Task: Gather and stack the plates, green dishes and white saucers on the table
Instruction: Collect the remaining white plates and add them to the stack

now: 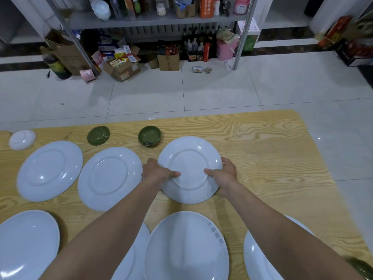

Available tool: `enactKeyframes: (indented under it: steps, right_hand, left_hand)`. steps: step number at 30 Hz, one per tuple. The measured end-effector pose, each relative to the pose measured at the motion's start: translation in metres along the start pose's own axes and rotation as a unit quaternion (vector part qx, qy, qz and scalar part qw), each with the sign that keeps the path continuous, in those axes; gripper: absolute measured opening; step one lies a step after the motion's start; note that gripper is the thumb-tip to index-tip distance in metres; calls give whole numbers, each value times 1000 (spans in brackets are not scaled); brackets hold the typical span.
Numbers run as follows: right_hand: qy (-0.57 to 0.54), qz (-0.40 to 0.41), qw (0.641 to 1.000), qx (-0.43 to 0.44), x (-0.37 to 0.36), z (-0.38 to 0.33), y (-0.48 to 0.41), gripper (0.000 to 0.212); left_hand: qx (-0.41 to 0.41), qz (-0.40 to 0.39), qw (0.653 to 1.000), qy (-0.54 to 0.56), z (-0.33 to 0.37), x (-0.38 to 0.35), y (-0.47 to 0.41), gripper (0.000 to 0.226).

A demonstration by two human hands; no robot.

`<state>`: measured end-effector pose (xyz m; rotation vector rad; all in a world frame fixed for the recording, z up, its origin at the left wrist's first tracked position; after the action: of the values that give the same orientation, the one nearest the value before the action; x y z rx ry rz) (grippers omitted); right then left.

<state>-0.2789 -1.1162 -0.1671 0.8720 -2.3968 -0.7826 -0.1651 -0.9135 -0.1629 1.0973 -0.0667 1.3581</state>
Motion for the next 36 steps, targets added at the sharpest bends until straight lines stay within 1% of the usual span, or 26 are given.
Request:
enactKeyframes:
  steps: [4, 8, 9, 11, 13, 15, 16, 18, 19, 20, 21, 22, 24, 25, 28, 31, 34, 36]
  right_hand:
    - [-43, 23, 998, 33, 9, -9, 7, 68]
    - [-69, 45, 995, 56, 16, -19, 19, 49]
    - [-70, 49, 995, 59, 18, -22, 21, 47]
    - [-76, 53, 994, 58, 22, -27, 26, 53]
    - [-90, 50, 993, 54, 26, -32, 33, 57]
    - [-118, 35, 991, 55, 31, -35, 38, 56]
    - [-128, 26, 990, 54, 34, -36, 41, 55]
    - [-143, 14, 988, 50, 38, -33, 43, 44]
    - [-156, 9, 987, 45, 39, -30, 45, 34]
    - [-171, 8, 984, 46, 41, -27, 45, 22]
    - [-178, 9, 983, 52, 44, -23, 46, 14]
    - [-177, 6, 983, 59, 46, -18, 47, 22]
    - [-168, -12, 984, 63, 51, -7, 49, 47]
    - [-156, -24, 985, 70, 55, -2, 50, 55]
    - [-98, -75, 989, 87, 66, 13, 50, 62]
    - [-81, -117, 987, 79, 78, 23, 50, 69]
    - [-99, -166, 979, 57, 81, 27, 55, 75]
    - [-127, -178, 975, 45, 81, 27, 58, 78]
  left_hand:
    - [-23, 25, 997, 66, 11, 5, 13, 76]
    - [-49, 52, 992, 103, 19, 13, 29, 68]
    - [-57, 60, 991, 108, 20, 15, 34, 66]
    - [-68, 67, 985, 142, 20, 19, 44, 58]
    - [-67, 67, 977, 191, 19, 23, 53, 42]
    - [-27, 53, 960, 273, 19, 26, 58, 20]
    - [-2, 36, 945, 324, 20, 26, 61, 19]
    - [13, 6, 922, 388, 24, 25, 65, 25]
    - [6, -5, 917, 398, 23, 23, 68, 28]
    - [-3, -12, 917, 398, 22, 20, 70, 25]
    - [-18, -15, 922, 386, 17, 17, 73, 18]
    - [-34, -17, 929, 367, 11, 16, 76, 18]
    - [-73, -29, 937, 342, -3, 14, 78, 38]
    - [-93, -41, 936, 338, -10, 12, 79, 45]
    - [-122, -69, 925, 352, -20, 8, 82, 52]
    - [-133, -82, 922, 355, -24, 4, 85, 55]
    - [-145, -93, 918, 358, -24, 3, 88, 53]
    - [-151, -92, 918, 355, -23, 3, 90, 52]
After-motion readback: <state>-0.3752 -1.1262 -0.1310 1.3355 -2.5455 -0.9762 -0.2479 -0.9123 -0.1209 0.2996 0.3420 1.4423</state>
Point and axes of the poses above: each hand's wrist, its own y-axis away from the middle knuckle, its own x-axis out of the back of the hand, z = x × y, the point moved 3 cm from there along -y, towards the middle knuckle, and after that the axes turned 6 degrees about z, right-handed, at the moved point
